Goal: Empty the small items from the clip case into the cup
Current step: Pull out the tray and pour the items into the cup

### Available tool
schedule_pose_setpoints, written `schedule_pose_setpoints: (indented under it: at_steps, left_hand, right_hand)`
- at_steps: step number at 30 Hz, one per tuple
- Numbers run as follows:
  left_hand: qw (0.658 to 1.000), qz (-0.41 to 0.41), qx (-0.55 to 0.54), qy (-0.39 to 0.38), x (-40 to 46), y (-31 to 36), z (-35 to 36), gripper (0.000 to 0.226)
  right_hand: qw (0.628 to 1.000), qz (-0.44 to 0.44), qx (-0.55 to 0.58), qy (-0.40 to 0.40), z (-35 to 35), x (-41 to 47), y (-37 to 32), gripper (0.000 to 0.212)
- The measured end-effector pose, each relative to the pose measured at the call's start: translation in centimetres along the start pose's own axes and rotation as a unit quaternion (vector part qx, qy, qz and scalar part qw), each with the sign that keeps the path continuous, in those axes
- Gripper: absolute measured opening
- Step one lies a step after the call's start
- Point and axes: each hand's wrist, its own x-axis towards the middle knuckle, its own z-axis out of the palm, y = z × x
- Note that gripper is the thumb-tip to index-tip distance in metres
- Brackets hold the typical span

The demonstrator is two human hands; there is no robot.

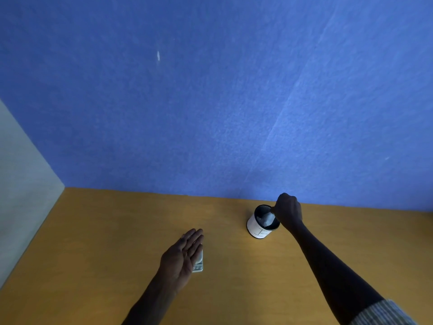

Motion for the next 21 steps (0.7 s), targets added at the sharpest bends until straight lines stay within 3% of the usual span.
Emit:
schedule_pose_setpoints:
  at_steps: [21]
  left_hand:
    - [1.000,-0.010,-0.005,0.002,-0.2,0.2,0.2,0.037]
  right_hand:
    - [0.995,-0.059,-0.065,0.037,0.2,-1.5,-0.7,0.011]
